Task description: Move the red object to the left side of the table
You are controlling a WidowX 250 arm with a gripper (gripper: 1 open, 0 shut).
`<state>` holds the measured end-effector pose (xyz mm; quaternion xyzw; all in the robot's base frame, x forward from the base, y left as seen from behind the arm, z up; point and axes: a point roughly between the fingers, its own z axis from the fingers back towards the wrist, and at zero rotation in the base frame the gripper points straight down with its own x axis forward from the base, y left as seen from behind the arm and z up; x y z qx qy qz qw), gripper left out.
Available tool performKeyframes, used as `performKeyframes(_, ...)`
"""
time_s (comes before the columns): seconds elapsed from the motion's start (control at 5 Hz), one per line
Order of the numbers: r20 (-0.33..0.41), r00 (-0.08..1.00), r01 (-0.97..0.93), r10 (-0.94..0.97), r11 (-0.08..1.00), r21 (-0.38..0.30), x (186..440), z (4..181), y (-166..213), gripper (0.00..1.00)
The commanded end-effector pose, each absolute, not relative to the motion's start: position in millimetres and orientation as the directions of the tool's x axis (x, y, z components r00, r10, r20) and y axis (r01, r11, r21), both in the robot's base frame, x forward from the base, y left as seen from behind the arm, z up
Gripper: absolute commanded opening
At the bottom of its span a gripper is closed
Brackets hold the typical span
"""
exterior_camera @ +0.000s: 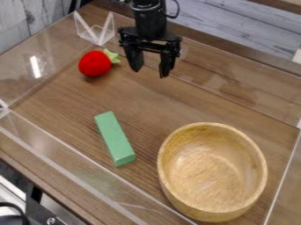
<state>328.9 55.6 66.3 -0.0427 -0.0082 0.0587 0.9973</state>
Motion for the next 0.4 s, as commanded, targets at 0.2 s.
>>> performKeyframes(0.2,0.122,0.977,-0.169,0.177,0.983,-0.069,338.4,91.7,61.9,1.00)
